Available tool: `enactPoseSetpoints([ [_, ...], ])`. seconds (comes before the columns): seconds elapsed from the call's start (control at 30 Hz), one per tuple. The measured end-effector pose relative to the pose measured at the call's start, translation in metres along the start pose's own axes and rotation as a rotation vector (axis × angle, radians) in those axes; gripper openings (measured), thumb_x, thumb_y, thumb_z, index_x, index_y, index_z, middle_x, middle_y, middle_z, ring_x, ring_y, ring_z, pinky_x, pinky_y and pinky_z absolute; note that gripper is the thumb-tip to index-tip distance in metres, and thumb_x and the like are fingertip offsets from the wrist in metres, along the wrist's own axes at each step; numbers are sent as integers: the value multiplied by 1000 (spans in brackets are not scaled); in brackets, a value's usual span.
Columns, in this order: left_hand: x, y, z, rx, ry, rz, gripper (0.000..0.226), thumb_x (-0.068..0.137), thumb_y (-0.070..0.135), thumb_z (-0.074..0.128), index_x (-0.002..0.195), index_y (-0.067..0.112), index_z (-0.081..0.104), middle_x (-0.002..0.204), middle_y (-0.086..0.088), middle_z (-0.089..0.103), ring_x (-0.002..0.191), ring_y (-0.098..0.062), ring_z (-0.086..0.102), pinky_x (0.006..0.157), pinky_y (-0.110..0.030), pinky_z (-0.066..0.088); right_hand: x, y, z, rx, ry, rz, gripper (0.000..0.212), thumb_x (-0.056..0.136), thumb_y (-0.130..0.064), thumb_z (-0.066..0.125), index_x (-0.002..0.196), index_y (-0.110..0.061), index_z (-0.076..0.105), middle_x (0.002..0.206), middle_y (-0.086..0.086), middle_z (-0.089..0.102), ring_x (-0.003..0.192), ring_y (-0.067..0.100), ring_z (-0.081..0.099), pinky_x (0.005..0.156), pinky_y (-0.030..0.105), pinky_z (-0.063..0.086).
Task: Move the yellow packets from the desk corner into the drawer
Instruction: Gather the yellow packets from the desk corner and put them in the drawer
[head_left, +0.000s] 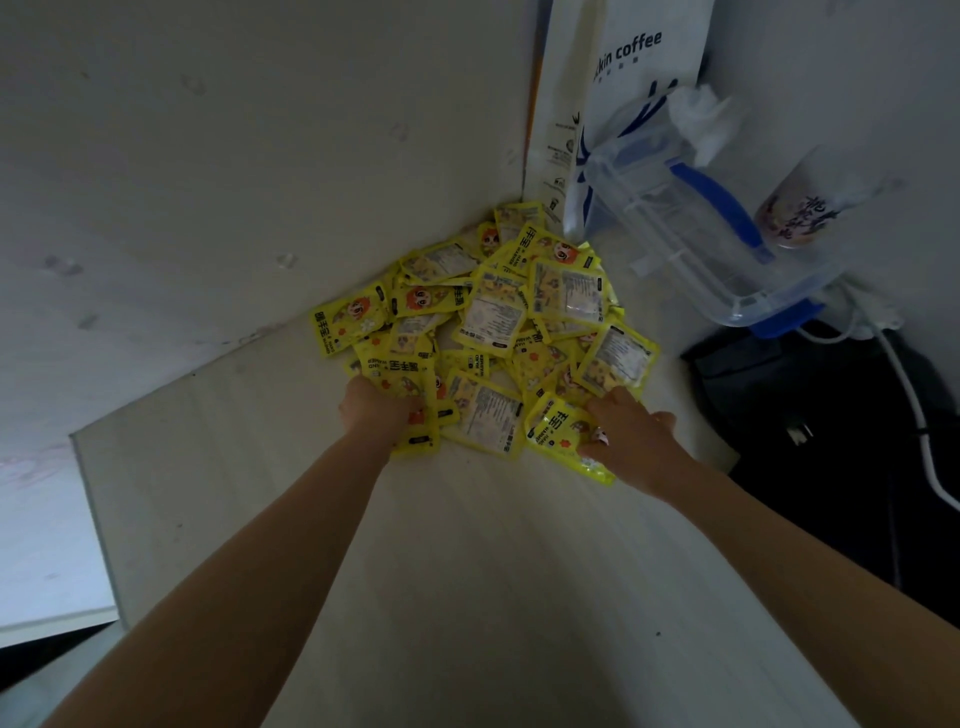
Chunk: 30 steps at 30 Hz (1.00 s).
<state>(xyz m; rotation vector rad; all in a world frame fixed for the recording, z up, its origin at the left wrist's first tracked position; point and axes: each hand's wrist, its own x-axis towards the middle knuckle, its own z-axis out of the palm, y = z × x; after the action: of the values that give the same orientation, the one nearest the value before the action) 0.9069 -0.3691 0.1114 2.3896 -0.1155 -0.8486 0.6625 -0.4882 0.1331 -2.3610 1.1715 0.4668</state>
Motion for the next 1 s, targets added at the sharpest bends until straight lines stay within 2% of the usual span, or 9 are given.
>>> enactPoseSetpoints([
  [0.13, -2, -7, -3, -150, -37, -48, 54, 64, 24, 86, 107, 7, 58, 105, -12, 66, 96, -31, 64, 75, -42, 56, -3, -1, -1, 66, -5, 28, 39, 90, -35, 58, 124, -18, 49, 105, -1, 35, 112, 22, 45, 94, 41, 28],
  [0.27, -9, -19, -8, -324, -104, -150, 74, 52, 18, 92, 115, 7, 55, 106, -13, 65, 92, -31, 66, 68, -44, 58, -10, -4, -2, 187, 0, 51, 42, 90, -33, 60, 128, -21, 48, 117, 0, 53, 120, 24, 47, 91, 39, 25],
  [0.5, -53, -42, -15, -522, -254, -207, 37, 65, -1, 82, 98, 6, 68, 98, -16, 72, 87, -34, 70, 78, -55, 57, -30, -3, 8, 329, 31, 44, 34, 90, -37, 60, 117, -20, 47, 102, -7, 55, 102, 21, 50, 89, 39, 28],
  [0.6, -73, -56, -14, -537, -271, -204, 42, 66, 2, 82, 104, 4, 67, 99, -17, 72, 87, -33, 71, 78, -54, 57, -44, -3, 14, 469, 57, -9, 25, 91, -32, 61, 100, -18, 43, 86, -5, 54, 86, 23, 53, 68, 28, 42],
  [0.63, -80, -61, -13, -541, -269, -202, 42, 66, 2, 82, 105, 3, 67, 98, -17, 72, 86, -33, 71, 77, -54, 57, -50, -3, 15, 513, 65, -10, 27, 91, -31, 62, 103, -14, 45, 90, 3, 60, 86, 27, 57, 66, 31, 47],
  [0.7, -94, -68, -12, -537, -278, -189, 41, 66, 1, 82, 105, 4, 67, 98, -16, 72, 85, -33, 71, 76, -53, 58, -63, -3, 19, 570, 88, 11, 41, 90, -30, 62, 120, -6, 47, 108, 16, 63, 100, 34, 61, 81, 42, 52],
  [0.77, -109, -75, -11, -530, -289, -169, 38, 68, 2, 81, 104, 5, 68, 96, -15, 73, 84, -32, 71, 75, -51, 58, -77, -3, 25, 624, 118, 36, 50, 90, -29, 62, 132, -9, 44, 115, 8, 63, 105, 27, 61, 82, 34, 49],
  [0.87, -132, -86, -13, -539, -307, -142, 35, 70, 4, 80, 103, 5, 68, 95, -15, 73, 83, -32, 72, 75, -50, 58, -102, -7, 34, 668, 177, 95, 40, 90, -28, 62, 122, -10, 48, 103, -2, 57, 92, 17, 55, 66, 24, 41],
  [1.0, -157, -100, -18, -546, -353, -108, 33, 72, 3, 78, 104, 5, 68, 98, -16, 73, 87, -33, 71, 79, -56, 57, -140, -17, 53, 798, 233, 187, 34, 89, -24, 64, 112, -7, 46, 103, 3, 57, 94, 23, 58, 74, 32, 47],
])
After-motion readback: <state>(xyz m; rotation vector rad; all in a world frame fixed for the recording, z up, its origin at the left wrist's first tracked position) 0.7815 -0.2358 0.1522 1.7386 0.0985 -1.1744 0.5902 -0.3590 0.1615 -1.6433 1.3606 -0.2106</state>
